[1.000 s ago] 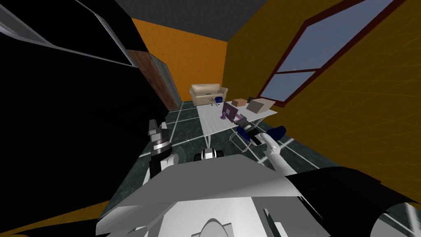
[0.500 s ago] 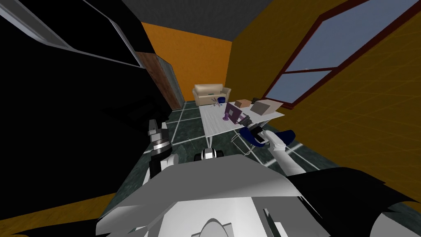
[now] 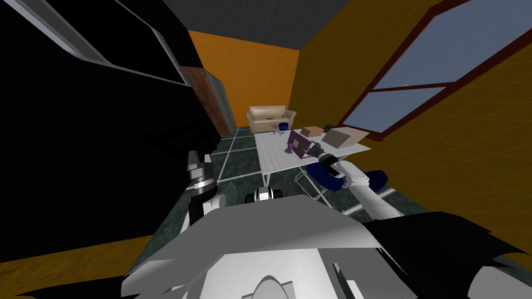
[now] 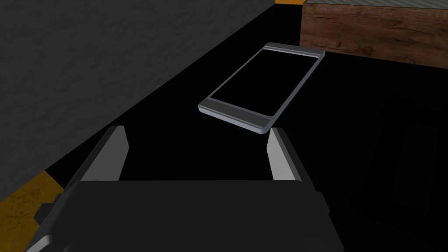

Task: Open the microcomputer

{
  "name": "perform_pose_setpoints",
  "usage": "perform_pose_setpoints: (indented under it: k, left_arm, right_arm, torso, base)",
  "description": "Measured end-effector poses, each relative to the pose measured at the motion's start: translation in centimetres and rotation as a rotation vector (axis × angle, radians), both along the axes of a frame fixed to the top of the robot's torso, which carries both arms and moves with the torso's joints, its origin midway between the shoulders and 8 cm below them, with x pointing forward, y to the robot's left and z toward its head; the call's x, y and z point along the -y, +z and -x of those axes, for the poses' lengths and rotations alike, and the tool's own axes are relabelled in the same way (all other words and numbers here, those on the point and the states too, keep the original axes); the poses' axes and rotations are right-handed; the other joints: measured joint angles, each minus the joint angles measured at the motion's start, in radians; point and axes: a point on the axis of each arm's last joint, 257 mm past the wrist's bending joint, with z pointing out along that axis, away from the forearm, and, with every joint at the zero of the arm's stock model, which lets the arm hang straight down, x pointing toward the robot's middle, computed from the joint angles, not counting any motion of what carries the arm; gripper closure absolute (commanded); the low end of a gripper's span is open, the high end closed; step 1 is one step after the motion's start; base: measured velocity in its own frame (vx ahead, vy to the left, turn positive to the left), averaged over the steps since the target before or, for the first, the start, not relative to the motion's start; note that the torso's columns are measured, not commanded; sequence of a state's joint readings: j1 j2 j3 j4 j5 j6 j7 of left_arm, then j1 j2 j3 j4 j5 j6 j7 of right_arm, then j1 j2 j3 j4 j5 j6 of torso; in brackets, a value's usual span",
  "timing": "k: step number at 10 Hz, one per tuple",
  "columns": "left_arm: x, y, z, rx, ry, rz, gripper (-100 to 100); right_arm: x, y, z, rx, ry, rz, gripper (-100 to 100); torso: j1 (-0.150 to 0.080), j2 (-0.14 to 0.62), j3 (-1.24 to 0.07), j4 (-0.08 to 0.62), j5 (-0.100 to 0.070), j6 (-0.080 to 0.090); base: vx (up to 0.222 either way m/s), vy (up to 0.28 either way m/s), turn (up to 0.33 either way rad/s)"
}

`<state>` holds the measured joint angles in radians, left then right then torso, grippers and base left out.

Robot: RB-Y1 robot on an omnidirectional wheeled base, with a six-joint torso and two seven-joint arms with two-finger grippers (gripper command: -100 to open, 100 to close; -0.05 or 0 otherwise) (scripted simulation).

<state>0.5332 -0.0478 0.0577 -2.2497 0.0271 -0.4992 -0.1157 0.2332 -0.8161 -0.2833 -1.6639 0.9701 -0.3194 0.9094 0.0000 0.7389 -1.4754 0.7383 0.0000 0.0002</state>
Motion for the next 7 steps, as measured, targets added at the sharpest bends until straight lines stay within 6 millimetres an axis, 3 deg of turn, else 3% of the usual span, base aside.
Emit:
perform_pose_setpoints:
  k: [3, 4, 7]
  left_arm:
    - [0.0, 0.0, 0.0, 0.000, 0.000, 0.000, 0]
    - [0.0, 0.0, 0.0, 0.000, 0.000, 0.000, 0]
    - [0.0, 0.0, 0.0, 0.000, 0.000, 0.000, 0]
  right_arm:
    - [1.8, 0.5, -0.3, -0.003, -0.030, 0.099, -100]
    - [1.8, 0.5, -0.3, -0.003, -0.029, 0.099, 100]
    - [2.3, 1.3, -0.7, 0.006, -0.034, 0.037, 100]
  torso:
    - [0.000, 0.000, 0.000, 0.000, 0.000, 0.000]
    - [0.000, 0.000, 0.000, 0.000, 0.000, 0.000]
    - [-0.009, -0.005, -0.002, -0.006, -0.008, 0.001]
  base:
    - [0.015, -0.002, 0.033]
    - [0.000, 0.000, 0.000]
    - [-0.018, -0.057, 0.043]
